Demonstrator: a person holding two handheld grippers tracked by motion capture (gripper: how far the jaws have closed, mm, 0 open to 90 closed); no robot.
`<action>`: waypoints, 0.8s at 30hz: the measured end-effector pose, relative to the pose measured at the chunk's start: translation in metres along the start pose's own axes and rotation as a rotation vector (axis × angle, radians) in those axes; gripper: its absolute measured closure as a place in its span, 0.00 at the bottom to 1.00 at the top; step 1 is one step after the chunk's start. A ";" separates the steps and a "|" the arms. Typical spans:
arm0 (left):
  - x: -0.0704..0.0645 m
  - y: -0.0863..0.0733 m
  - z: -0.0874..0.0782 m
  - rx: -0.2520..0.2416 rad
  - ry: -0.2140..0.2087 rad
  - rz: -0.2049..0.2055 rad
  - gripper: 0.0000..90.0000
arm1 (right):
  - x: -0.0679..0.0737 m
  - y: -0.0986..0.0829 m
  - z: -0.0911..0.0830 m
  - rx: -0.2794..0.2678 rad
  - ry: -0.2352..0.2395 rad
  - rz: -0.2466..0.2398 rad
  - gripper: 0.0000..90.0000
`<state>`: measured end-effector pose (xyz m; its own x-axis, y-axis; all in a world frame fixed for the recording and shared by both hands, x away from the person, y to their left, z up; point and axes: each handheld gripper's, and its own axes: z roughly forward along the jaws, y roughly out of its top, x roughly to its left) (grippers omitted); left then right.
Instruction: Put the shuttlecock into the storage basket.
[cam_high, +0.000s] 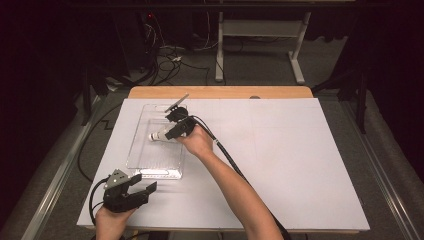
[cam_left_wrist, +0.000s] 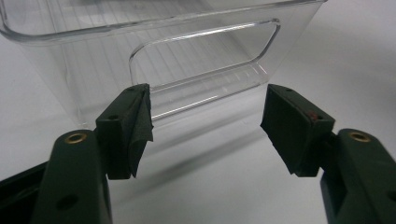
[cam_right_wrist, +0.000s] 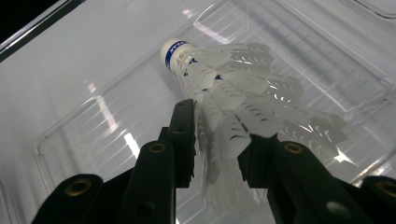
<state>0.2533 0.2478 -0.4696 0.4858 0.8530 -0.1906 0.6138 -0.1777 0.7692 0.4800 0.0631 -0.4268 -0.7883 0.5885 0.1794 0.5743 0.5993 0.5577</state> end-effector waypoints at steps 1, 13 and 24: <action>0.000 0.000 0.000 0.000 0.000 0.000 0.38 | 0.000 0.000 -0.001 0.000 -0.001 -0.009 0.78; 0.000 0.000 0.000 0.000 0.001 0.001 0.38 | 0.004 -0.006 -0.015 0.012 -0.008 -0.029 0.79; 0.000 0.000 0.001 0.003 0.004 0.004 0.38 | 0.007 -0.013 -0.032 -0.003 -0.002 -0.059 0.85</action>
<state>0.2536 0.2471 -0.4697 0.4854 0.8545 -0.1850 0.6138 -0.1824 0.7681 0.4602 0.0422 -0.4068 -0.8206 0.5529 0.1444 0.5259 0.6318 0.5694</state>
